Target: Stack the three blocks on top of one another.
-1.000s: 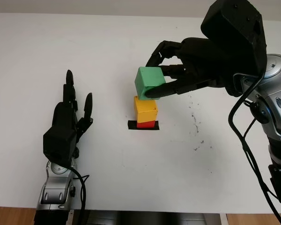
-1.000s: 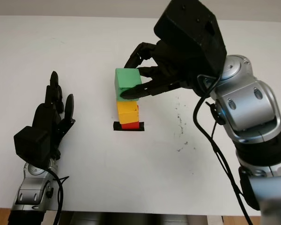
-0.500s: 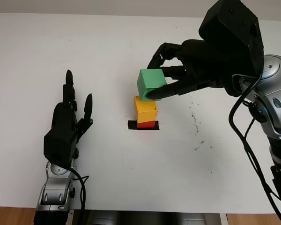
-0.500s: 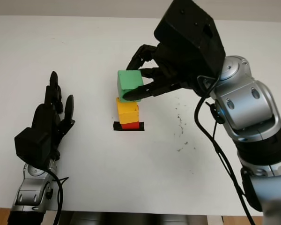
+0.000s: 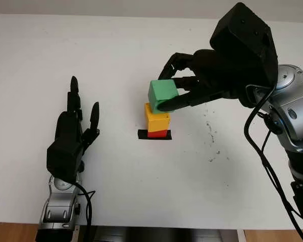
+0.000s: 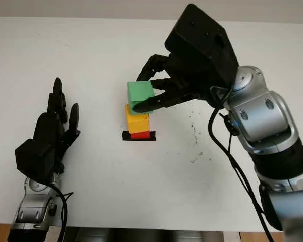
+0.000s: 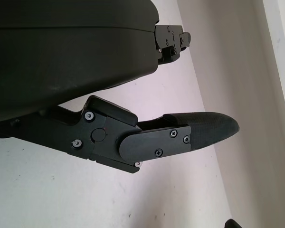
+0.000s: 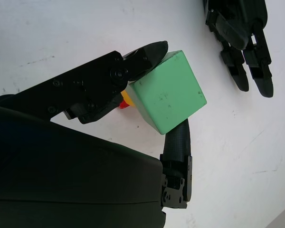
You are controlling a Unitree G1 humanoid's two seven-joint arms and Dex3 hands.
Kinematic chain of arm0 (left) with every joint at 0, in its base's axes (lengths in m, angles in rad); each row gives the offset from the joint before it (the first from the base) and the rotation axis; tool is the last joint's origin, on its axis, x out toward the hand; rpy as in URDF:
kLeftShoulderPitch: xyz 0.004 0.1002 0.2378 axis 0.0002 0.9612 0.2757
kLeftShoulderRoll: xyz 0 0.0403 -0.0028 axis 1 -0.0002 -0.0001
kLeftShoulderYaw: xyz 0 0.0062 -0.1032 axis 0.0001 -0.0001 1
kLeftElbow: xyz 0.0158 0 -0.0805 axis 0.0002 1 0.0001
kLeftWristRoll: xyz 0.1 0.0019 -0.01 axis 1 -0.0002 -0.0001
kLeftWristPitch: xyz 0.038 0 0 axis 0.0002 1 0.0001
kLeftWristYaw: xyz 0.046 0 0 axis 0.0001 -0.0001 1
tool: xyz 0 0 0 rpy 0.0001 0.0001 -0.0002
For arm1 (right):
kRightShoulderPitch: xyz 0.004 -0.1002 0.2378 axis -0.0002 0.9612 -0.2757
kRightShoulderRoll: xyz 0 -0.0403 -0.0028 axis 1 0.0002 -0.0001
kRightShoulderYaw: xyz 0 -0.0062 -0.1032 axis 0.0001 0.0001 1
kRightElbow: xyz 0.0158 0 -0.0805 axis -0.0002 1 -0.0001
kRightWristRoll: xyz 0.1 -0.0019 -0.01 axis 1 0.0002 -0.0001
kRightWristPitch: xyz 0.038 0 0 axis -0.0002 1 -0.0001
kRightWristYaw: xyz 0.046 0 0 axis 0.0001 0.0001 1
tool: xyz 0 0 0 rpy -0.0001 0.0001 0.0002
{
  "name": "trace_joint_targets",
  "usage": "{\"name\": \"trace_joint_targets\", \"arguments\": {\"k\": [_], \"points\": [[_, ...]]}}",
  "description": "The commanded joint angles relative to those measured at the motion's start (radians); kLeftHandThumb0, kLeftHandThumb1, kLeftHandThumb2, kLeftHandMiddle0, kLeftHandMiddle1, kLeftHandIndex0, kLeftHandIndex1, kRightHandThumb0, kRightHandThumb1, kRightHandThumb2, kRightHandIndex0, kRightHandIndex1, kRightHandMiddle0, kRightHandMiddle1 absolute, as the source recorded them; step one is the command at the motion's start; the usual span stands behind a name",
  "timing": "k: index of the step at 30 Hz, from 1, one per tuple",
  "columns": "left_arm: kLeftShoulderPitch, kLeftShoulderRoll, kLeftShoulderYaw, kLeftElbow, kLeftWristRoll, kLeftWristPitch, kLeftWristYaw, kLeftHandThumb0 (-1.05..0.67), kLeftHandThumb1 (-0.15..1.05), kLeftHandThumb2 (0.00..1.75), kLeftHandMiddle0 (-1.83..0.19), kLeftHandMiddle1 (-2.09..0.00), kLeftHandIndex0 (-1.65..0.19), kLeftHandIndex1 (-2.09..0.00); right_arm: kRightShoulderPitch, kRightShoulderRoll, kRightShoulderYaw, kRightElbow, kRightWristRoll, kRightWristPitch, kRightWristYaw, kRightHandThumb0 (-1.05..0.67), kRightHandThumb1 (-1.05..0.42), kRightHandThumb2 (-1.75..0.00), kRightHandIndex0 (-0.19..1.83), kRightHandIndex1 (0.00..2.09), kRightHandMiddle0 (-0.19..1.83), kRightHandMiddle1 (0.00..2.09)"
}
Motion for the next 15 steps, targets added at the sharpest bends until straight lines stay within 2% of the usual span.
{"name": "trace_joint_targets", "arguments": {"k": [1,15], "points": [[0.021,0.0,0.002,-0.018,-0.004,0.002,-0.003,-0.83,1.05,0.58,0.13,-0.05,0.1,-0.05,0.006,0.009,0.0,-0.012,0.001,0.001,-0.005,-0.4,-1.05,-0.07,0.21,0.05,0.07,1.98],[0.023,-0.004,-0.001,-0.02,0.005,-0.002,0.004,-0.83,1.05,0.58,0.11,-0.06,0.09,-0.06,0.006,0.018,-0.002,-0.017,0.003,0.003,-0.011,-0.39,-1.05,-0.08,0.2,0.05,0.04,1.96]]}}
